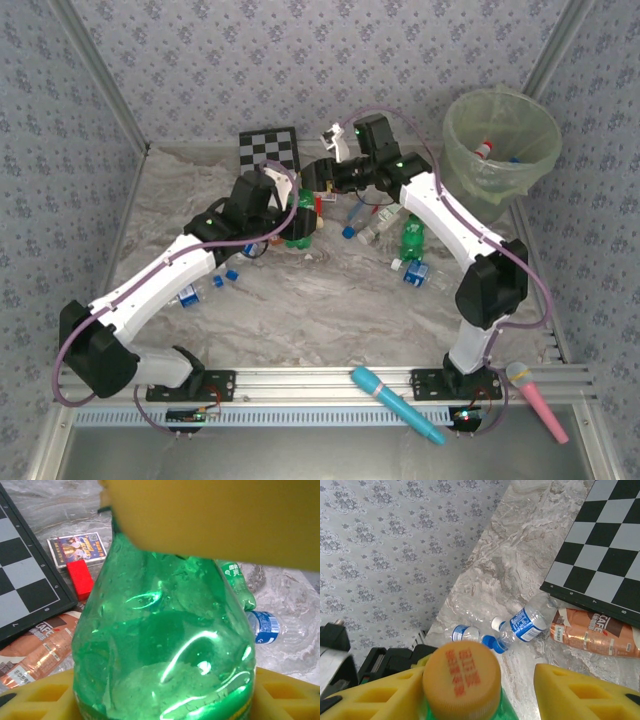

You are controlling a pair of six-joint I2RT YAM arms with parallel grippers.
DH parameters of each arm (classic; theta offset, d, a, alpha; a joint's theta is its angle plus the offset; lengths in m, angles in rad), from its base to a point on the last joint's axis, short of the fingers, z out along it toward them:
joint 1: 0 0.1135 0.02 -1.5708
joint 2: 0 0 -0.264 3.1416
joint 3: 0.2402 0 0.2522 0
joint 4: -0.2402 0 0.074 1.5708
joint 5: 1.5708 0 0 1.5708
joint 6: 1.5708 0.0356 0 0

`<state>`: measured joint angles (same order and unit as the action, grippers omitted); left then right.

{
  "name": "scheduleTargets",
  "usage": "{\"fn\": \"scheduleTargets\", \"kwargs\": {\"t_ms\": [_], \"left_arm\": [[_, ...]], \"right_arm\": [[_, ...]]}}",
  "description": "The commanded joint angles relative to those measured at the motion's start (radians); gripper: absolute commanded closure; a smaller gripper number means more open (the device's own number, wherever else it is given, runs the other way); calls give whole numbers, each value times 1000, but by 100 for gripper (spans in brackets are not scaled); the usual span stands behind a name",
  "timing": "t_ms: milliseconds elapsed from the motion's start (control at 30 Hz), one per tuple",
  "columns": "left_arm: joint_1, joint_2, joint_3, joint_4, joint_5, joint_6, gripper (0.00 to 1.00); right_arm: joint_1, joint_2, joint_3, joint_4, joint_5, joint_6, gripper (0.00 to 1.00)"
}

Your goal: Put the plastic bottles in the bin

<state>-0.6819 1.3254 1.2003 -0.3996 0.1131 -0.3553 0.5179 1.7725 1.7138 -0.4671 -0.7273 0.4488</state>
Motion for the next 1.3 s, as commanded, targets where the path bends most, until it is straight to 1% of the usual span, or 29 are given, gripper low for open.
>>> {"fn": "scheduleTargets", "kwargs": {"t_ms": [0,33,100,167,233,333,400,433,533,633,833,900,1100,1267], "left_arm": [[-10,6,41,22,20,15,40],[-11,6,40,22,20,15,40],[-10,6,40,19,21,15,40],[-11,8,41,17,23,15,39],[-11,7,44,15,21,13,35],[-11,7,57,10,13,9,21],[-11,4,70,5,5,3,4],[-11,3,78,2,1,0,0],[-11,-7,99,-7,-19,-6,0],[-10,-21,119,-14,-40,-13,0],[1,-42,130,-13,-62,-26,0],[5,-44,126,-11,-62,-28,0],[8,-47,104,2,-52,-38,0],[10,-50,99,9,-47,-37,0]], "right_arm": [[5,16,30,34,-38,28,45],[5,16,30,34,-37,30,48],[2,14,30,32,-37,30,57],[-2,4,23,35,-37,32,60],[-7,-9,15,42,-29,35,64],[-27,-31,12,39,-10,36,65],[-48,-52,12,28,2,34,65],[-62,-64,12,20,14,29,65],[-108,-102,16,-14,66,19,64],[-181,-149,22,-72,129,-18,64],[-353,-211,106,-241,256,-132,65],[-426,-229,141,-275,296,-158,65],[-580,-258,250,-325,440,-228,64],[-665,-249,308,-299,543,-224,63]]}}
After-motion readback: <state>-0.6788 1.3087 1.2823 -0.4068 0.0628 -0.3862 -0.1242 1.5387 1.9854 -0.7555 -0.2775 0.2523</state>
